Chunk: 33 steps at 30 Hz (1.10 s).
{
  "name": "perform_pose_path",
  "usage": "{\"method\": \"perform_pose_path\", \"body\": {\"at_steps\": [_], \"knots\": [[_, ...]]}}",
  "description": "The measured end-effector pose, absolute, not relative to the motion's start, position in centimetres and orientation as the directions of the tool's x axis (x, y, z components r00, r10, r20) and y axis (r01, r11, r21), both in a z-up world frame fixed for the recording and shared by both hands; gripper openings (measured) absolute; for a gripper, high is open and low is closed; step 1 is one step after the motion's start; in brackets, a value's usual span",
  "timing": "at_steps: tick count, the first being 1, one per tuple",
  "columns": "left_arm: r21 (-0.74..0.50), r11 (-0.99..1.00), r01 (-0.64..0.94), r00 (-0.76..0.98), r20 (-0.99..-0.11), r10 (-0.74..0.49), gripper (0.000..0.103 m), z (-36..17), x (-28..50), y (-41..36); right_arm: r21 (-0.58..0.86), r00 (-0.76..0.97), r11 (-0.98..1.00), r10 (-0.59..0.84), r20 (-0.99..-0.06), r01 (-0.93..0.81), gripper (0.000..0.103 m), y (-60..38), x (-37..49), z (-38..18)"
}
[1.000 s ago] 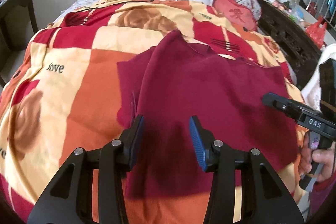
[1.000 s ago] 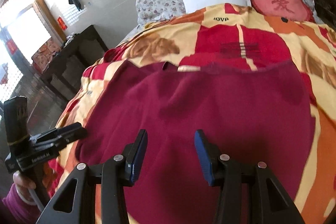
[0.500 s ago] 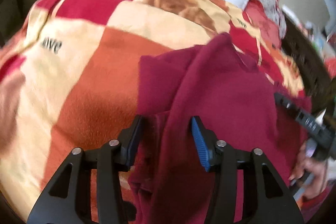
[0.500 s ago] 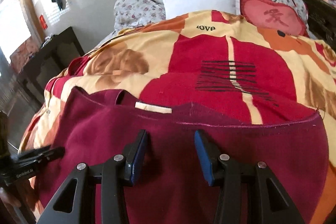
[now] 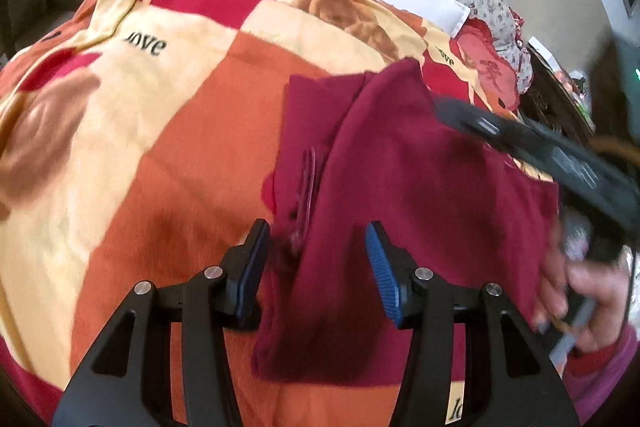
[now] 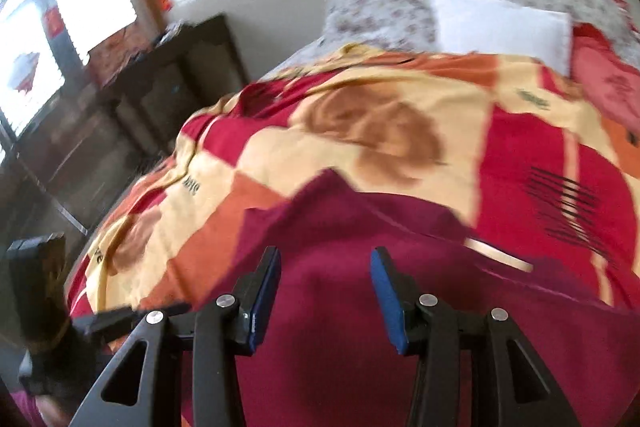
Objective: Fold small clothes
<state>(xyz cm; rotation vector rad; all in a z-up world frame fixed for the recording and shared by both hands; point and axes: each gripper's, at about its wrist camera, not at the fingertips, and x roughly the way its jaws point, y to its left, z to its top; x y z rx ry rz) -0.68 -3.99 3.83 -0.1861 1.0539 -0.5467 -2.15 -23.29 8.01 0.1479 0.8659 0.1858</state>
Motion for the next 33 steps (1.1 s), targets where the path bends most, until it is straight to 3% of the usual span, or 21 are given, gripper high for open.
{"method": "perform_pose_path", "body": {"at_steps": [6,8,10,15,19,21,22,25,26,27,28,29,33], "knots": [[-0.437,0.842,0.317,0.357,-0.767,-0.533,0.05,2.8,-1.5,-3.1,0.326,0.492,0.945,0.288,-0.822,-0.008,0.046,-21.8,3.5,4.1],[-0.466,0.834,0.295,0.352,-0.759,-0.548,0.05,2.5,-1.5,-2.5,0.358,0.479,0.933,0.306,-0.823,0.02,0.061,-21.6,4.7,3.8],[-0.48,0.833,0.277,0.356,-0.754,-0.553,0.056,2.3,-1.6,-1.8,0.348,0.463,0.937,0.306,-0.832,0.005,0.075,-20.7,5.0,4.1],[-0.523,0.82,0.233,0.346,-0.744,-0.572,0.058,1.4,-1.6,-0.7,0.098,0.381,0.994,0.108,-0.918,-0.045,0.081,-16.6,6.3,3.5],[-0.522,0.821,0.233,0.352,-0.742,-0.571,0.058,1.4,-2.0,-0.6,-0.038,0.366,0.998,-0.016,-0.931,-0.052,0.099,-14.0,6.9,2.0],[-0.515,0.823,0.239,0.354,-0.743,-0.567,0.058,1.4,-2.2,-0.6,-0.123,0.376,0.989,-0.086,-0.923,-0.075,0.101,-12.9,6.8,1.2],[-0.512,0.824,0.243,0.355,-0.744,-0.566,0.059,1.4,-2.3,-0.6,-0.145,0.392,0.986,-0.101,-0.914,-0.084,0.099,-12.7,6.5,1.0],[-0.51,0.822,0.254,0.351,-0.743,-0.569,0.064,1.4,-2.5,-0.8,-0.186,0.451,0.977,-0.122,-0.884,-0.101,0.068,-13.3,5.1,1.5],[-0.508,0.822,0.259,0.352,-0.742,-0.57,0.065,1.5,-2.7,-0.9,-0.14,0.464,0.984,-0.074,-0.883,-0.109,0.054,-14.1,4.5,2.1],[-0.502,0.823,0.265,0.354,-0.743,-0.568,0.067,1.5,-2.8,-1.1,-0.074,0.467,0.991,-0.015,-0.884,-0.108,0.047,-15.3,4.0,2.8],[-0.495,0.826,0.27,0.357,-0.745,-0.563,0.068,1.6,-2.9,-1.4,0.017,0.465,0.995,0.062,-0.883,-0.099,0.031,-16.6,3.5,3.5],[-0.483,0.83,0.279,0.361,-0.748,-0.556,0.068,1.7,-3.0,-1.8,0.108,0.466,0.991,0.134,-0.875,-0.083,0.025,-17.9,3.1,4.1],[-0.469,0.829,0.303,0.361,-0.749,-0.556,0.069,1.9,-2.7,-3.2,0.255,0.505,0.965,0.251,-0.826,-0.064,0.021,-20.2,1.3,5.2]]}}
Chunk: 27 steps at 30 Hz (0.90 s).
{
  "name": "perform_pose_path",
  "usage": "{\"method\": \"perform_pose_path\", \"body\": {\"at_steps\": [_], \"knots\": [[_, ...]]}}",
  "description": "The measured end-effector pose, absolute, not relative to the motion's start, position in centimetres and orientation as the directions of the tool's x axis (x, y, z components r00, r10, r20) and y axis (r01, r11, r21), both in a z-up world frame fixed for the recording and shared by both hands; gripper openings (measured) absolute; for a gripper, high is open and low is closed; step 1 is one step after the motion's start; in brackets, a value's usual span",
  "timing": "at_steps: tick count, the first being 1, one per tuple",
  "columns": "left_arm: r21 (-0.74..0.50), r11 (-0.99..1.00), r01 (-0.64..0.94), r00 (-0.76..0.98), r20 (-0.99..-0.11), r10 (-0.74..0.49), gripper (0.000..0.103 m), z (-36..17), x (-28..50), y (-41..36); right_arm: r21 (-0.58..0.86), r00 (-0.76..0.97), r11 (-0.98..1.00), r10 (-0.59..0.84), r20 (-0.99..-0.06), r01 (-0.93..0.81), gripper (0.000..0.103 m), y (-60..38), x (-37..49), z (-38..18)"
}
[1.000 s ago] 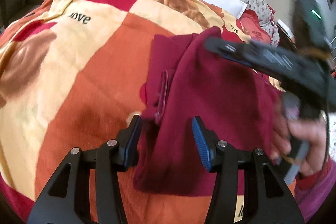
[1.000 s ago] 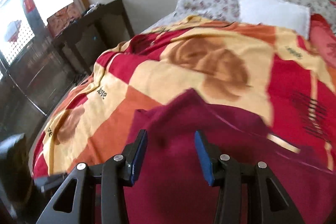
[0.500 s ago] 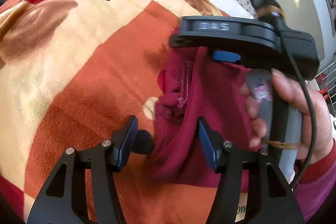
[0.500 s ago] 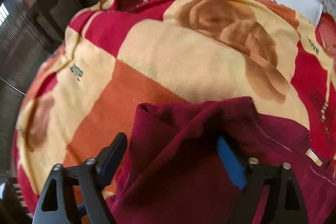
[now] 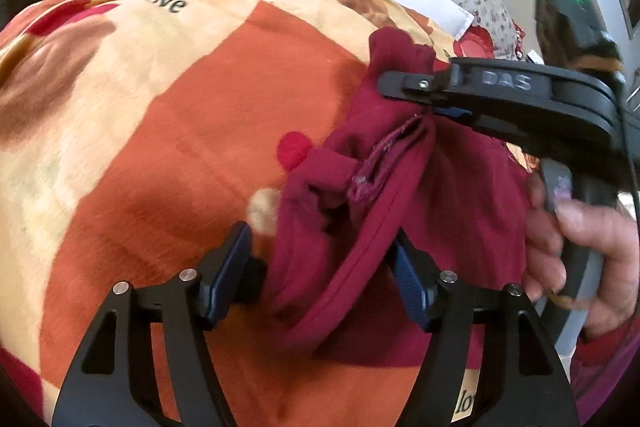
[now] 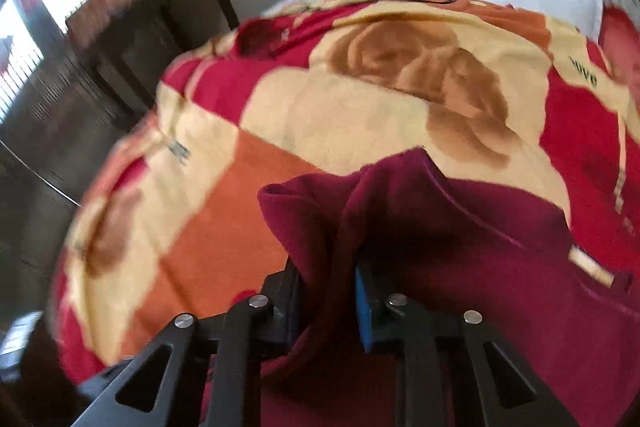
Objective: Fold small clothes
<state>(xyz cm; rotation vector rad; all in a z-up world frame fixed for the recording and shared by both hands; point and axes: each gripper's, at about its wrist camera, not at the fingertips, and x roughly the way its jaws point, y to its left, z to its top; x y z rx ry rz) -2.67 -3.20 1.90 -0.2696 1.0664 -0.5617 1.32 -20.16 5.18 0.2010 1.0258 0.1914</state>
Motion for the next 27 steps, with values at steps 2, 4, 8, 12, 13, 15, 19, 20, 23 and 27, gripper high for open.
{"method": "perform_pose_path", "body": {"at_steps": [2,4,8,12,13,15,19,20,23,27], "knots": [[-0.476,0.819,0.319,0.359,-0.739,-0.57,0.068,2.0,-2.6,-3.8,0.28,0.51,0.958,0.271,-0.817,-0.06,0.021,-20.1,1.2,5.5],[-0.489,0.808,0.328,0.334,-0.74,-0.584,0.044,1.8,-2.2,-4.1,0.3,0.518,0.952,0.287,-0.806,-0.059,0.02,-20.4,0.8,5.7],[-0.478,0.791,0.383,0.351,-0.716,-0.603,0.022,3.9,-3.4,-4.4,0.341,0.553,0.938,0.316,-0.771,-0.061,0.02,-21.7,-0.4,7.0],[-0.464,0.755,0.464,0.363,-0.678,-0.64,0.018,7.2,-5.6,-5.7,0.371,0.601,0.926,0.333,-0.727,-0.064,0.019,-23.5,-2.3,9.2],[-0.462,0.743,0.483,0.362,-0.668,-0.651,0.017,8.0,-6.0,-6.2,0.376,0.622,0.925,0.33,-0.71,-0.061,0.019,-24.3,-3.2,10.1],[-0.46,0.717,0.523,0.355,-0.648,-0.674,0.017,9.5,-7.1,-7.5,0.369,0.657,0.928,0.311,-0.687,-0.053,0.019,-25.4,-4.7,11.6],[-0.441,0.639,0.63,0.312,-0.609,-0.729,0.017,12.5,-10.2,-11.2,0.382,0.726,0.924,0.279,-0.629,-0.024,0.018,-29.1,-8.9,14.2],[-0.431,0.617,0.659,0.295,-0.606,-0.739,0.017,13.0,-11.1,-12.4,0.395,0.739,0.919,0.271,-0.617,-0.008,0.018,-30.7,-10.3,14.7],[-0.412,0.562,0.717,0.245,-0.606,-0.757,0.017,13.5,-13.1,-15.8,0.415,0.762,0.909,0.241,-0.601,0.04,0.018,-34.3,-13.4,15.2],[-0.39,0.502,0.772,0.173,-0.631,-0.756,0.017,12.6,-15.8,-20.7,0.436,0.769,0.888,0.176,-0.615,0.145,0.018,-39.3,-17.7,14.0]]}}
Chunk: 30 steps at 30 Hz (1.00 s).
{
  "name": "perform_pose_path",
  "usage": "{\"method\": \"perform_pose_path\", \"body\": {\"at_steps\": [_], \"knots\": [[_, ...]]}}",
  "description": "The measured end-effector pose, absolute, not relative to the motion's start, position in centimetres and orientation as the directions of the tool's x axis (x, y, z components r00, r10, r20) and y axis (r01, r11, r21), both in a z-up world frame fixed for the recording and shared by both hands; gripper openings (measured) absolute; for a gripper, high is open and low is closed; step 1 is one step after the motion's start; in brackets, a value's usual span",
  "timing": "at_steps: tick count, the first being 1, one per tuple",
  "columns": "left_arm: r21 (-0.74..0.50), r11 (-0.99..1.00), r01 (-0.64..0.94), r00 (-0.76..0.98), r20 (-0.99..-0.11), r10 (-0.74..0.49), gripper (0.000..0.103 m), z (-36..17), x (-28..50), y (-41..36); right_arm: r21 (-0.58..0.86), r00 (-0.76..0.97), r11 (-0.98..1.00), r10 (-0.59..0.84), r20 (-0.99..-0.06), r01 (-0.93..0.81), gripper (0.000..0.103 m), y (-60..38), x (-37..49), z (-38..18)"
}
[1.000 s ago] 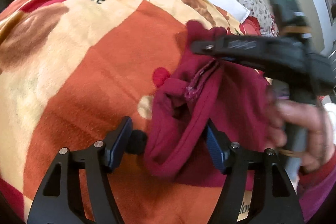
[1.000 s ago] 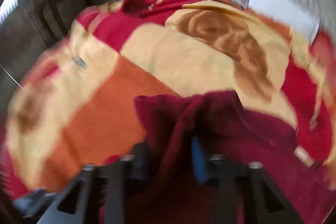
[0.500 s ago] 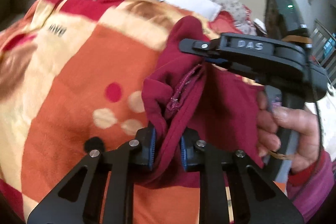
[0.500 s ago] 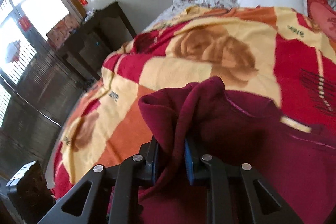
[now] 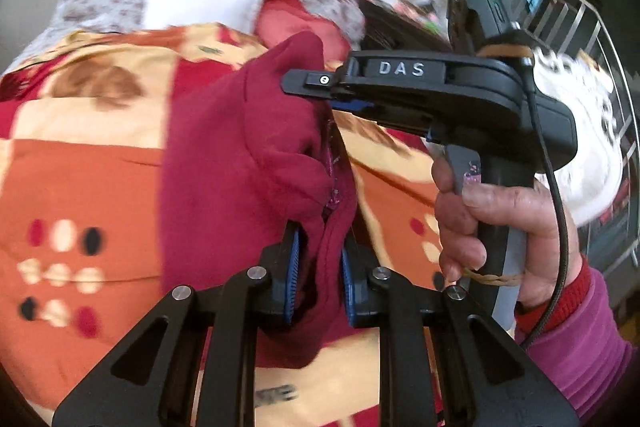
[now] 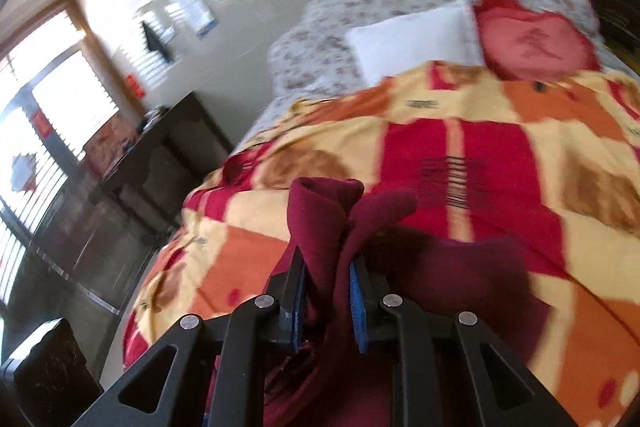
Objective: Fold small clothes
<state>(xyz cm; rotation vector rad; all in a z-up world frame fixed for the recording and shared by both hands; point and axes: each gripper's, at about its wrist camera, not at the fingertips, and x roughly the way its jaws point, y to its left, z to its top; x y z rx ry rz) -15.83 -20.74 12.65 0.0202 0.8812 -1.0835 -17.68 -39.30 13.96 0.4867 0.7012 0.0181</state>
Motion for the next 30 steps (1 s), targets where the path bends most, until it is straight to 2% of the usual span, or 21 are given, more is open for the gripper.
{"method": "perform_pose_path", "body": {"at_steps": [5,8,9,10,11,13,18,22,24,25,26,30], "knots": [[-0.346,0.503,0.792,0.122,-0.717,-0.686,0.017,8.5,-17.7,-25.8,0.438,0.718,0.85,0.108,-0.688,0.292,0.018,-43.8,-20.0,9.2],[-0.401,0.492,0.772,0.051,-0.734,-0.678,0.032,7.6,-17.2,-26.4,0.474,0.701,0.813,0.12,-0.703,0.337,0.018,-45.8,-20.4,6.6],[-0.442,0.483,0.756,0.016,-0.725,-0.688,0.042,7.8,-16.9,-25.8,0.497,0.709,0.796,0.126,-0.694,0.345,0.018,-46.3,-20.8,6.3],[-0.461,0.479,0.747,0.002,-0.719,-0.695,0.05,8.2,-16.8,-25.3,0.524,0.724,0.777,0.132,-0.677,0.348,0.026,-46.7,-21.2,6.4],[-0.466,0.473,0.748,0.005,-0.708,-0.706,0.052,9.0,-16.8,-24.4,0.546,0.743,0.762,0.131,-0.656,0.349,0.04,-47.0,-21.7,6.7],[-0.416,0.461,0.784,0.058,-0.69,-0.722,0.052,11.1,-17.6,-22.6,0.566,0.775,0.756,0.127,-0.619,0.329,0.05,-47.0,-22.8,7.6],[-0.253,0.508,0.823,0.215,-0.689,-0.692,0.054,13.0,-17.1,-20.1,0.513,0.762,0.817,0.149,-0.631,0.265,0.05,-45.0,-21.6,8.8],[-0.261,0.562,0.785,0.222,-0.728,-0.648,0.054,10.4,-15.0,-20.6,0.466,0.72,0.833,0.124,-0.683,0.298,0.051,-44.1,-19.6,7.2],[-0.293,0.571,0.767,0.19,-0.746,-0.638,0.054,9.0,-14.5,-21.0,0.426,0.703,0.848,0.093,-0.705,0.315,0.032,-43.9,-19.2,6.7],[-0.294,0.577,0.762,0.181,-0.758,-0.626,0.054,8.2,-14.3,-21.4,0.39,0.705,0.867,0.066,-0.706,0.31,0.017,-43.6,-19.3,7.2],[-0.297,0.577,0.761,0.174,-0.764,-0.622,0.054,7.7,-14.3,-21.6,0.37,0.715,0.88,0.052,-0.697,0.297,0.01,-43.5,-19.7,7.8],[-0.294,0.553,0.779,0.146,-0.774,-0.616,0.054,5.8,-15.5,-22.8,0.28,0.71,0.9,-0.044,-0.703,0.333,0.009,-44.2,-20.2,8.8]]}}
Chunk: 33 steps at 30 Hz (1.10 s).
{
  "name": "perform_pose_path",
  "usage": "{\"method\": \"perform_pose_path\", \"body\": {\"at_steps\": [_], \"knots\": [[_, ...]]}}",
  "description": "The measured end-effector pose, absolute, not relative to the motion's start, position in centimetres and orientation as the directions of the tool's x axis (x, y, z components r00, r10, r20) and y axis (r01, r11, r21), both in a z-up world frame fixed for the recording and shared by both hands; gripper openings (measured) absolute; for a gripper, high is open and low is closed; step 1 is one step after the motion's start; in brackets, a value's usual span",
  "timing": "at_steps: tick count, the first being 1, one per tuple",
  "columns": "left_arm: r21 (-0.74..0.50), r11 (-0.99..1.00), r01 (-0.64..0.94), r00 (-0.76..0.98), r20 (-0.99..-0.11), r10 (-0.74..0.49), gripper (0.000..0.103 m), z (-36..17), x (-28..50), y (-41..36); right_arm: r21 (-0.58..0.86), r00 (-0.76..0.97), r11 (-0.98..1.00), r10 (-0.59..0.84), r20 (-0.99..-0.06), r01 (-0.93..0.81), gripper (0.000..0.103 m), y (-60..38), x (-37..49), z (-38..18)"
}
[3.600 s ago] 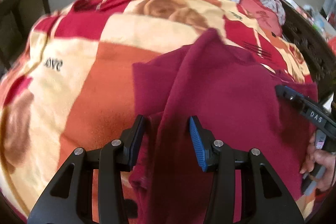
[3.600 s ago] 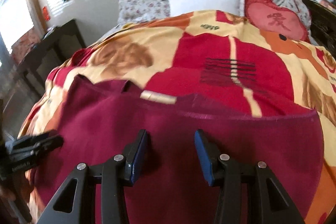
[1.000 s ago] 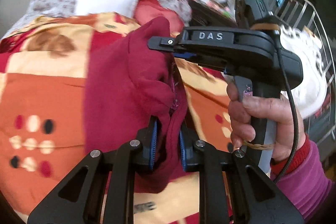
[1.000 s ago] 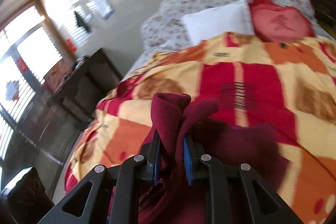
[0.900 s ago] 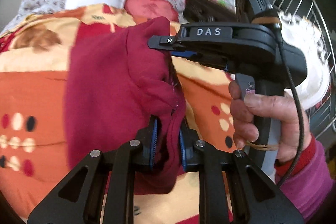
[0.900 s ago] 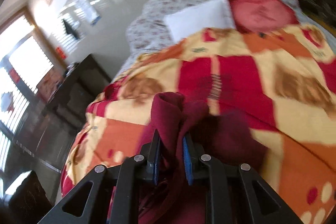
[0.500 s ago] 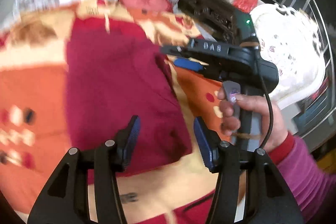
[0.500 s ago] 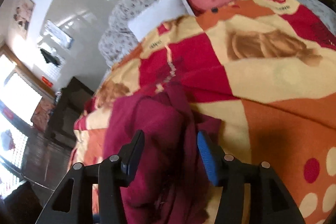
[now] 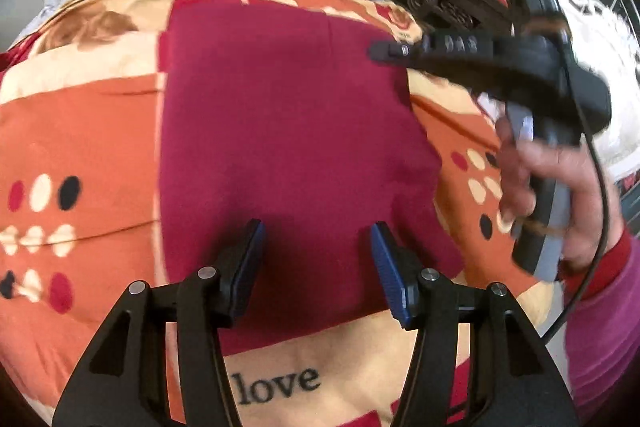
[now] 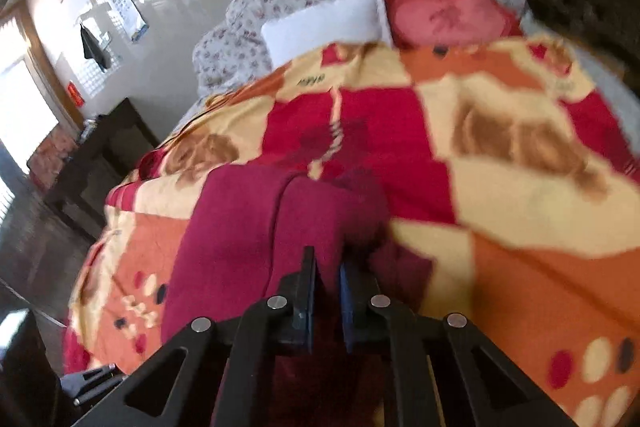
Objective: Fold small clothes
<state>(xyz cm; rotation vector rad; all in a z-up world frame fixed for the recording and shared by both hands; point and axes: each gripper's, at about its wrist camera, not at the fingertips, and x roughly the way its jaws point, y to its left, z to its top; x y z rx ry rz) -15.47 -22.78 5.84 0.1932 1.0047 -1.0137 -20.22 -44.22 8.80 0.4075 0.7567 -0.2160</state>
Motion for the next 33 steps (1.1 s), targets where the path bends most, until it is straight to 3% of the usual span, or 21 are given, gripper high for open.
{"method": "perform_pose_path", "body": {"at_steps": [3,6,10,11,17,18,19,22,28,33], "knots": [[-0.258,0.552,0.793,0.171,-0.774,-0.609,0.054,5.3,-16.0,-23.8,0.292,0.656,0.883,-0.024,-0.754,0.368,0.009,-45.3,-18.7,6.1],[-0.268,0.555,0.787,0.162,-0.779,-0.606,0.054,5.8,-16.0,-23.3,0.363,0.696,0.856,0.006,-0.718,0.367,0.011,-45.9,-19.9,6.5],[-0.232,0.573,0.786,0.226,-0.755,-0.615,0.054,7.9,-16.0,-21.0,0.443,0.742,0.832,0.059,-0.668,0.333,0.044,-44.9,-23.5,8.6],[-0.212,0.581,0.786,0.253,-0.747,-0.615,0.054,8.3,-16.0,-20.5,0.457,0.749,0.833,0.081,-0.657,0.311,0.048,-44.2,-24.4,9.0],[-0.173,0.658,0.733,0.326,-0.759,-0.563,0.054,7.7,-14.4,-19.2,0.428,0.698,0.872,0.152,-0.7,0.239,0.048,-39.6,-25.2,7.3],[-0.183,0.663,0.726,0.321,-0.763,-0.561,0.054,7.5,-14.3,-19.2,0.418,0.687,0.875,0.148,-0.711,0.244,0.045,-39.4,-24.9,6.8],[-0.191,0.669,0.719,0.319,-0.764,-0.561,0.054,7.3,-14.2,-19.2,0.405,0.68,0.879,0.138,-0.72,0.251,0.028,-39.2,-24.8,6.3],[-0.173,0.678,0.715,0.331,-0.77,-0.546,0.054,7.1,-14.5,-19.2,0.389,0.69,0.885,0.113,-0.715,0.257,0.019,-39.2,-25.8,6.7],[-0.147,0.692,0.707,0.326,-0.8,-0.503,0.054,5.7,-14.4,-19.7,0.29,0.63,0.91,0.042,-0.776,0.297,0.018,-39.4,-25.7,4.3],[-0.151,0.704,0.694,0.33,-0.803,-0.497,0.054,5.6,-14.2,-19.4,0.355,0.663,0.88,0.062,-0.746,0.317,0.02,-39.8,-27.0,5.6]]}}
